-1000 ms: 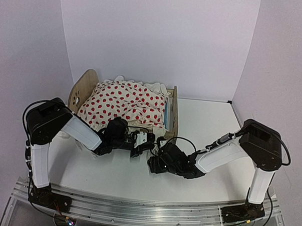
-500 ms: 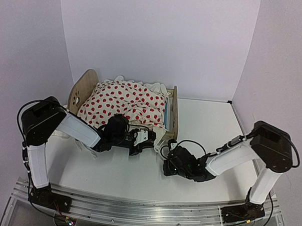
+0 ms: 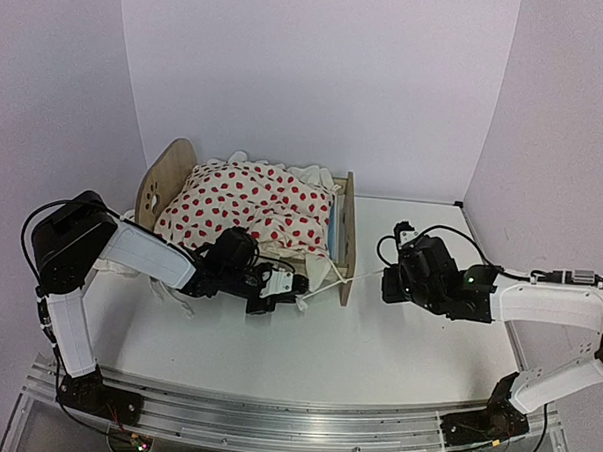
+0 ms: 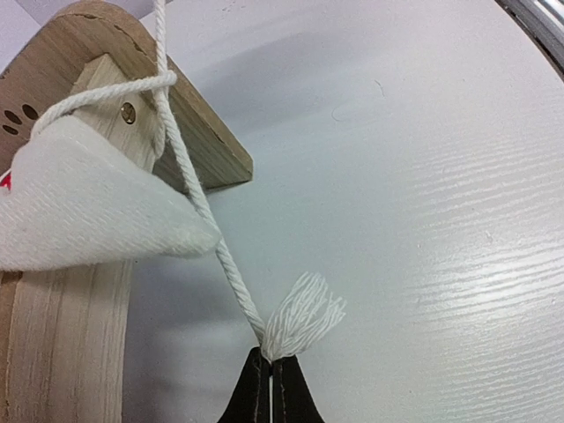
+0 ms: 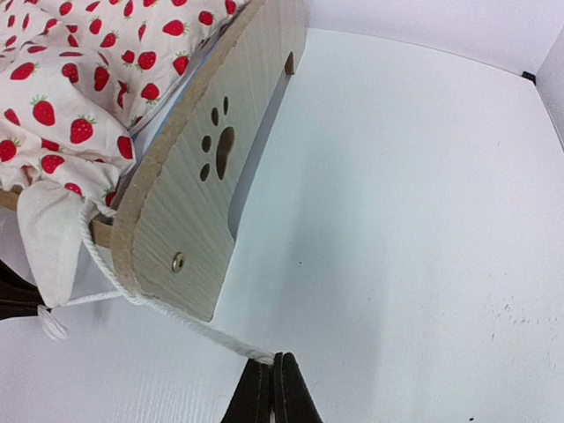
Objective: Set up the pet bed
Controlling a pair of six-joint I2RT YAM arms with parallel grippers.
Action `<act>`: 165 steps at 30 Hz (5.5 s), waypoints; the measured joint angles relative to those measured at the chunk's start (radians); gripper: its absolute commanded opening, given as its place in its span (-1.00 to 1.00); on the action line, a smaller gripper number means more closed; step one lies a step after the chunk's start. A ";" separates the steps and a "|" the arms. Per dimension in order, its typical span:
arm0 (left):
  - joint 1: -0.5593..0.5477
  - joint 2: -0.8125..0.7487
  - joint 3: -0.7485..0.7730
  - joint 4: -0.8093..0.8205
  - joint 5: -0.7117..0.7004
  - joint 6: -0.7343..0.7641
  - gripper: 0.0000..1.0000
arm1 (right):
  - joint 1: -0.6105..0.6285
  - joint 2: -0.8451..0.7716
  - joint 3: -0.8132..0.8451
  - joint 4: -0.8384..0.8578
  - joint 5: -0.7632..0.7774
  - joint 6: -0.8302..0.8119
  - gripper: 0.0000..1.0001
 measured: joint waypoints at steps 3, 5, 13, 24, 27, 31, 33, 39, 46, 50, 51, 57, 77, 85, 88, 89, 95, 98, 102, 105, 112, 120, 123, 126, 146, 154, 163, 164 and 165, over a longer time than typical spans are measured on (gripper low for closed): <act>0.001 0.000 -0.020 -0.001 -0.016 0.069 -1.00 | 0.000 0.000 0.058 -0.049 -0.033 -0.056 -1.00; 0.002 0.000 -0.035 -0.003 -0.029 0.118 -1.00 | 0.000 0.002 0.105 -0.069 -0.070 -0.087 -1.00; 0.007 0.005 -0.079 -0.004 -0.067 0.303 -1.00 | -0.005 0.132 0.337 -0.127 -0.228 -0.195 -1.00; 0.004 0.020 -0.082 -0.007 -0.068 0.402 -1.00 | -0.143 0.303 0.510 -0.188 -0.309 -0.221 -1.00; 0.003 0.020 -0.096 -0.002 -0.067 0.423 -1.00 | -0.151 0.308 0.525 -0.202 -0.340 -0.218 -1.00; -0.002 0.020 -0.107 0.004 -0.066 0.436 -1.00 | -0.150 0.308 0.533 -0.207 -0.365 -0.210 -1.00; -0.005 0.020 -0.109 0.008 -0.066 0.441 -1.00 | -0.151 0.308 0.533 -0.207 -0.374 -0.202 -1.00; -0.007 0.020 -0.102 -0.014 -0.053 0.427 -1.00 | -0.149 0.265 0.477 -0.179 -0.537 -0.138 -1.00; -0.007 0.041 -0.072 -0.027 -0.049 0.420 -1.00 | 0.015 0.180 0.234 -0.105 -0.834 -0.001 -1.00; -0.007 0.050 -0.063 -0.026 -0.042 0.420 -1.00 | 0.068 0.189 0.100 -0.043 -0.888 0.097 -1.00; -0.007 0.051 -0.060 -0.028 -0.041 0.420 -1.00 | 0.071 0.195 0.091 -0.030 -0.894 0.111 -0.87; -0.007 0.046 -0.046 -0.060 -0.025 0.424 -0.30 | 0.071 0.247 0.069 0.064 -0.899 0.172 0.14; 0.048 -0.527 -0.130 -0.294 -0.240 0.084 0.38 | 0.070 0.355 0.594 -0.272 -0.434 0.229 0.00; 0.079 -0.545 -0.230 -0.293 -0.425 0.013 0.31 | 0.163 0.503 0.596 -0.329 -0.302 0.445 0.36; 0.079 -0.588 -0.287 -0.302 -0.443 -0.054 0.31 | 0.197 0.505 0.596 -0.325 -0.266 0.501 0.36; 0.079 -0.611 -0.302 -0.304 -0.443 -0.080 0.30 | 0.202 0.506 0.596 -0.320 -0.257 0.511 0.32; 0.076 -0.680 -0.374 -0.217 -0.433 -0.160 0.35 | 0.197 0.557 0.601 -0.272 -0.198 0.528 0.15; 0.076 -0.673 -0.435 -0.139 -0.437 -0.129 0.39 | 0.192 0.588 0.596 -0.256 -0.178 0.529 -0.15; 0.068 -0.640 -0.486 -0.052 -0.437 -0.044 0.42 | 0.184 0.593 0.577 -0.206 -0.160 0.499 -0.79; 0.057 -0.584 -0.500 0.053 -0.432 0.042 0.48 | 0.175 0.591 0.569 -0.165 -0.154 0.471 -1.00; 0.040 -0.452 -0.504 0.278 -0.380 0.218 0.54 | 0.148 0.467 0.452 -0.143 -0.208 0.409 -1.00; 0.048 -0.316 -0.459 0.384 -0.342 0.370 0.37 | 0.081 0.316 0.401 -0.143 -0.336 0.379 -1.00; 0.061 -0.311 -0.451 0.397 -0.323 0.417 0.24 | 0.058 0.290 0.386 -0.155 -0.389 0.373 -1.00; 0.080 -0.310 -0.450 0.403 -0.303 0.450 -0.02 | 0.036 0.255 0.361 -0.171 -0.433 0.372 -1.00; 0.155 -0.463 -0.420 0.305 -0.311 0.409 -1.00 | -0.041 0.209 0.345 -0.205 -0.553 0.364 -1.00; 0.216 -0.614 -0.400 0.113 -0.217 0.296 -1.00 | -0.064 0.188 0.345 -0.257 -0.575 0.332 -1.00; 0.258 -0.745 -0.360 -0.031 -0.083 0.202 -1.00 | -0.072 0.185 0.347 -0.279 -0.622 0.315 -1.00; 0.263 -0.748 -0.360 -0.040 -0.077 0.191 -1.00 | -0.075 0.185 0.347 -0.282 -0.625 0.312 -1.00; 0.270 -0.749 -0.360 -0.046 -0.073 0.181 -1.00 | -0.078 0.186 0.347 -0.288 -0.629 0.310 -1.00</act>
